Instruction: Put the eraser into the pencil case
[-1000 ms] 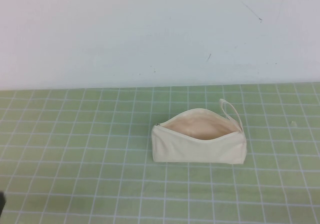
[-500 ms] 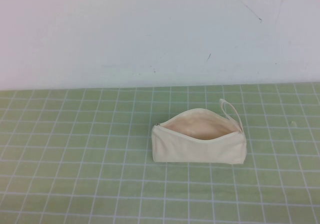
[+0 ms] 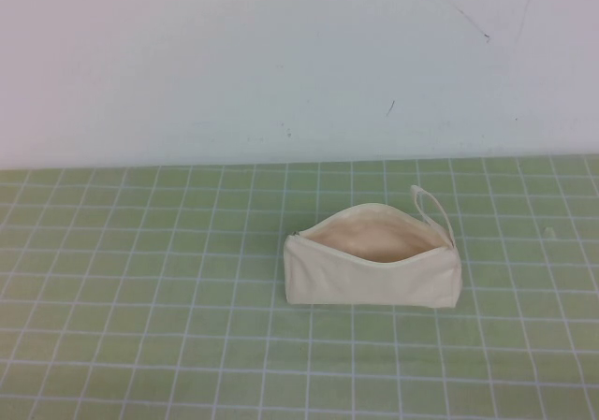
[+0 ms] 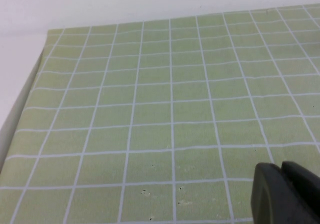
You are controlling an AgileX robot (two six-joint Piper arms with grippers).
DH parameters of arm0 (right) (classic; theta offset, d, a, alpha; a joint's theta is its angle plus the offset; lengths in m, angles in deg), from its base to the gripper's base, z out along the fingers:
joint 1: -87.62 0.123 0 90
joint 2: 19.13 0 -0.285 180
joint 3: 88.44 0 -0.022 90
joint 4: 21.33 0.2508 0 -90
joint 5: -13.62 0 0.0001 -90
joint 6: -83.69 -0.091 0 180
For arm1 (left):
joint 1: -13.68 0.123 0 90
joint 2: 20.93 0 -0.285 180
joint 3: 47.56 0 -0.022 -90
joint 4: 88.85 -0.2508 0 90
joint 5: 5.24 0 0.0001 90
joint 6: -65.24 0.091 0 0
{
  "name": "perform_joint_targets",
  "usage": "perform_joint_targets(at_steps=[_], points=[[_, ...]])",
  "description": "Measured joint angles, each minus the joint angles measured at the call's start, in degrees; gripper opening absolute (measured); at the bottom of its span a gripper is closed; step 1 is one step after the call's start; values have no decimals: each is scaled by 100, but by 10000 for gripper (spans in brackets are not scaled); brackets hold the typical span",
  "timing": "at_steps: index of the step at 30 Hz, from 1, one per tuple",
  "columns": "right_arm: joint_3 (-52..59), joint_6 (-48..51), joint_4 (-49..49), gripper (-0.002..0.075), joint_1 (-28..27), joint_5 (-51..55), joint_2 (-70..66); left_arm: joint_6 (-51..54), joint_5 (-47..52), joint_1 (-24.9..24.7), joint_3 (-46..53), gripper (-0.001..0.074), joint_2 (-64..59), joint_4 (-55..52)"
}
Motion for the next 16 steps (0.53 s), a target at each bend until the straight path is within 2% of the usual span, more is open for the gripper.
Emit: perform_joint_targets(at_steps=[16], points=[[0,0,0,-1,0,0,0,26,36,0,-7,-1,0,0]])
